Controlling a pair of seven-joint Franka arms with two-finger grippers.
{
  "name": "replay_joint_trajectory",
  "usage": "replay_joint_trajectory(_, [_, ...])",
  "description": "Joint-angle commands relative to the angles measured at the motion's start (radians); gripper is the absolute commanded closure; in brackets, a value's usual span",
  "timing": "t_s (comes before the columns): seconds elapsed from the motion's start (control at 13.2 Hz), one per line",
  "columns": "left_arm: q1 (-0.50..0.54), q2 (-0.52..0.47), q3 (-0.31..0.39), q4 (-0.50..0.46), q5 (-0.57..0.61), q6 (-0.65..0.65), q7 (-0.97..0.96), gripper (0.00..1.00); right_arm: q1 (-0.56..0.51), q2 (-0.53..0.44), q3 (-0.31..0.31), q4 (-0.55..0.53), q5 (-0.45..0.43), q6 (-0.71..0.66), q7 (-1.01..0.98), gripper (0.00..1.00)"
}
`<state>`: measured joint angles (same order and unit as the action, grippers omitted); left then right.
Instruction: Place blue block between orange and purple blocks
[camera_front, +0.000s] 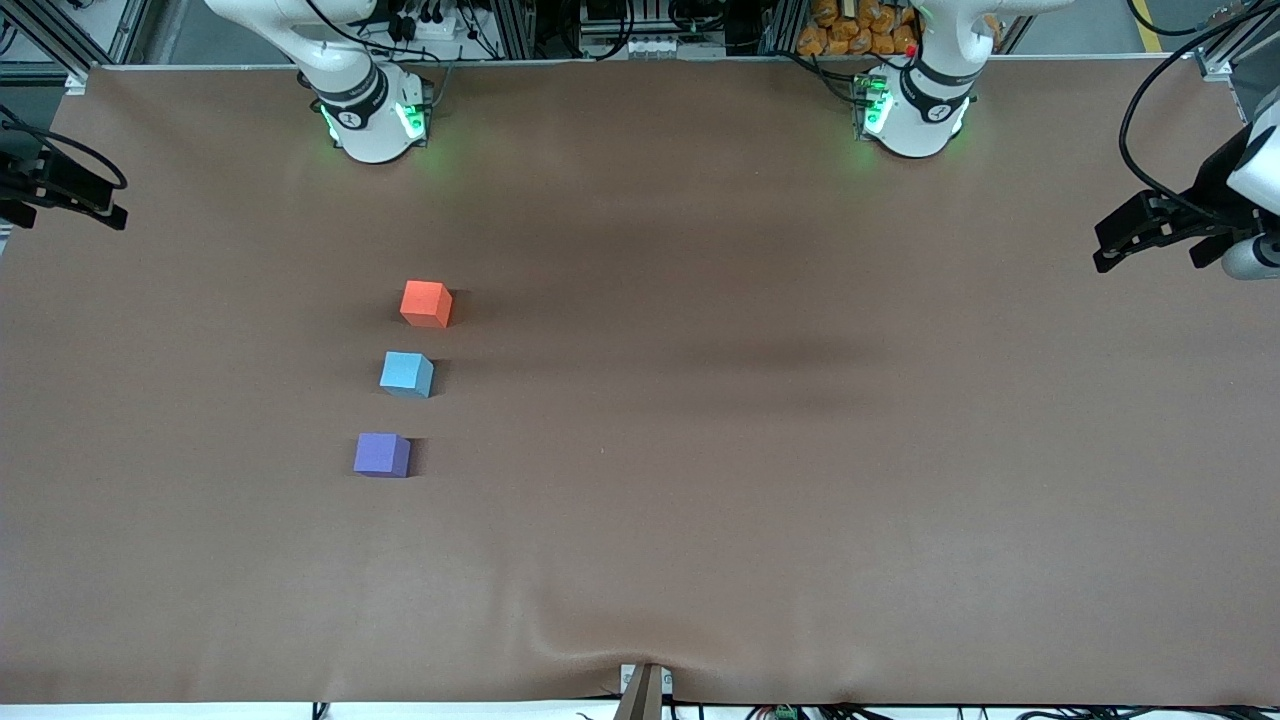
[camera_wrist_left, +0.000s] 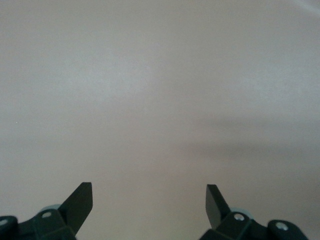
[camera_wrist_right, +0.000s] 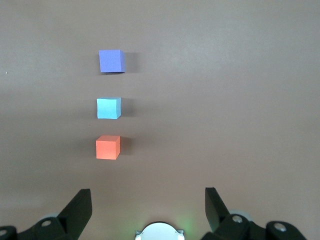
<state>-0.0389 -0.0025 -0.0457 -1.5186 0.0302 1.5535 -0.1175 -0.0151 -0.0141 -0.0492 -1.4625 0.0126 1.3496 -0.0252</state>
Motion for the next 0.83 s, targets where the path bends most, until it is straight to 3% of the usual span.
replay_joint_trajectory(0.0, [-0.004,0.004,-0.013,0.017,-0.004,-0.021,-0.005,0.0,-0.011,0.017,0.006,0.022,-0.023,-0.017,0.002,0.0])
replay_joint_trajectory(0.76, [0.002,-0.004,-0.037,0.018,-0.007,-0.052,-0.002,0.0,-0.002,0.019,0.006,0.021,-0.026,-0.014,0.004,0.0])
